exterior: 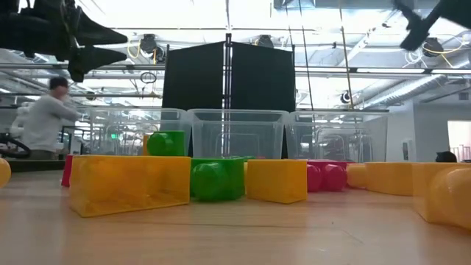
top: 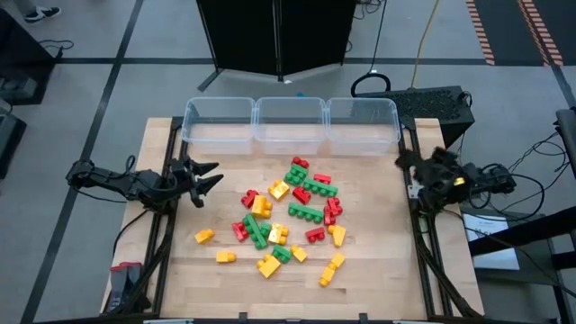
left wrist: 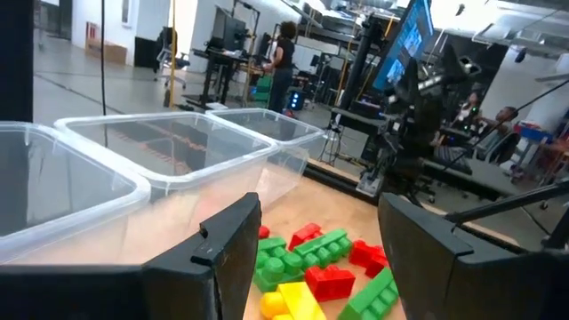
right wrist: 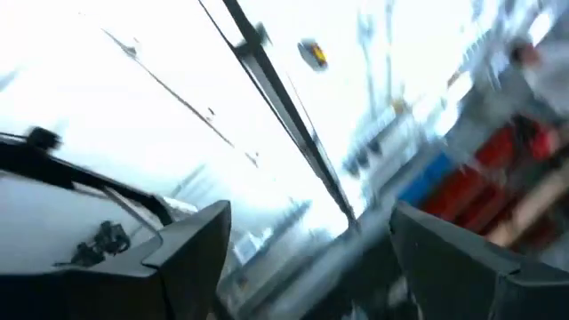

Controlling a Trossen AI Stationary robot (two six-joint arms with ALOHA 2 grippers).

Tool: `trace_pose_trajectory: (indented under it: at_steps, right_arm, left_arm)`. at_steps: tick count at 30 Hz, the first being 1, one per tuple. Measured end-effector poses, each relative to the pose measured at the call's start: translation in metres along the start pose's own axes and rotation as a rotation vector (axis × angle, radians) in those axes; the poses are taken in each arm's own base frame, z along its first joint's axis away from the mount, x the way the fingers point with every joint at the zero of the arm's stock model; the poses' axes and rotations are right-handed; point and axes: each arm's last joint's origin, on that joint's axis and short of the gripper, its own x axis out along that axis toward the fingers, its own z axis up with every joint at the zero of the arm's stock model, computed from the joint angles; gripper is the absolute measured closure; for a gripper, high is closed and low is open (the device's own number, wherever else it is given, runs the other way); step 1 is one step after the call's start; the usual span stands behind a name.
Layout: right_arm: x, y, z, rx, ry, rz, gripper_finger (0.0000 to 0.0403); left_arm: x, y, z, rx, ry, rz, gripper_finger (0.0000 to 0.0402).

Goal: Sort blocks
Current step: Put the yellow game piece with 1 stud into the right transparent bin

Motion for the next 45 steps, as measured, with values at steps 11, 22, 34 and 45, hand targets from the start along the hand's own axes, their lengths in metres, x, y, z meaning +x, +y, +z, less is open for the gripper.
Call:
trace_pose_trajectory:
  at_steps: [11, 22, 34, 45]
  right_arm:
    - [0.089, 0.056, 0.012, -0.365, 0.318, -0.195, 0.0105]
    - [0.174, 0.09, -0.083, 0.014, 1.222, -0.381, 0.0105]
    - [0.126, 0.046, -0.144, -0.469, 1.667, -1.182, 0.0105]
    - [0.113, 0.016, -0.207, -0.437, 1.824, -1.225, 0.0105]
  left_arm:
    - [-0.001, -0.005, 0.012, -0.081, -0.095, -0.113, 0.0194]
    - [-0.004, -0.015, 0.019, -0.154, -0.105, -0.436, 0.0194]
    - [-0.005, -0.01, 0.028, -0.341, -0.193, -0.298, 0.0194]
    - [-0.003, -0.01, 0.02, -0.354, -0.117, -0.281, 0.0194]
